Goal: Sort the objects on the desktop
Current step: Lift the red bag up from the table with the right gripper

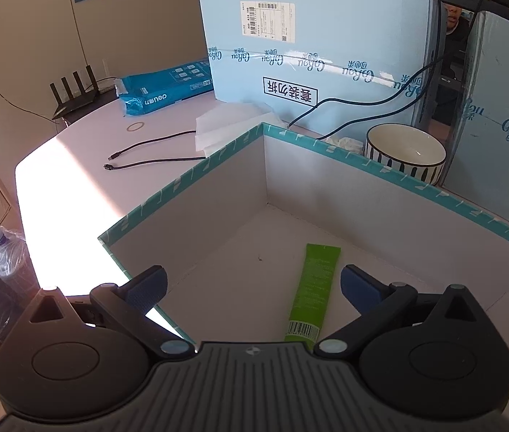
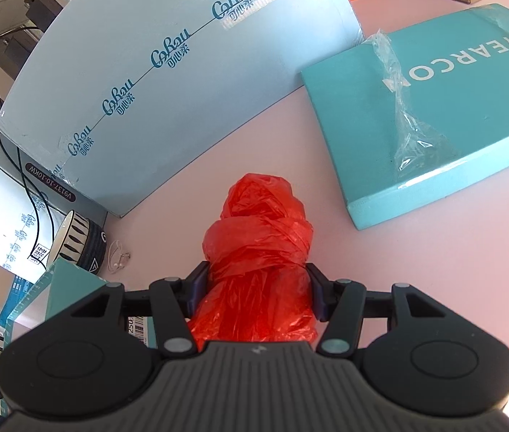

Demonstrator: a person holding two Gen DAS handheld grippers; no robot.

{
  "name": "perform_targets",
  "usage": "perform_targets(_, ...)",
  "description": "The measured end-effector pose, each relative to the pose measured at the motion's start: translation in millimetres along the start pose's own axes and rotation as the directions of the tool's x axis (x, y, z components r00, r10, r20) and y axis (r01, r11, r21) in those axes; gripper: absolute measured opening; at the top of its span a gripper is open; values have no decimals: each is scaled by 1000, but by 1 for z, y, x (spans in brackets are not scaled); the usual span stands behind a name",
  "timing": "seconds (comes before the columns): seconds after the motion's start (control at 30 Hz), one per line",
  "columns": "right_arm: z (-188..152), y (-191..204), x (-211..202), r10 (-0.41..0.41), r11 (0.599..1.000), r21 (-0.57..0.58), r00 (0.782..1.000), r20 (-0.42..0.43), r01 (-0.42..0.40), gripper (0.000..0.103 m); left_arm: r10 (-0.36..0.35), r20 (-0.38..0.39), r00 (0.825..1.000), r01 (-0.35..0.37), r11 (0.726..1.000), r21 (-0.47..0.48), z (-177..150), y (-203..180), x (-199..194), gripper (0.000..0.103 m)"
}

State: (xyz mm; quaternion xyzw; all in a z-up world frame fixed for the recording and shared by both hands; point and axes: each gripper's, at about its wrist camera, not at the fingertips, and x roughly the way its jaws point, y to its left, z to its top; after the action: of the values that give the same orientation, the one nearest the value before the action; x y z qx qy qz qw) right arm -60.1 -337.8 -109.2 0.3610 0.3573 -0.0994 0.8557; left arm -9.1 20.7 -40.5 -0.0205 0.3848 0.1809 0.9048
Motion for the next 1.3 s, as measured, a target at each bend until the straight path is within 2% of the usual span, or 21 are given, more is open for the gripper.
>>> perform_targets(1.3,-27,28,-41,0,999,34,992,123,-4,57,-124,22,992,123,991,44,19,17,17,103)
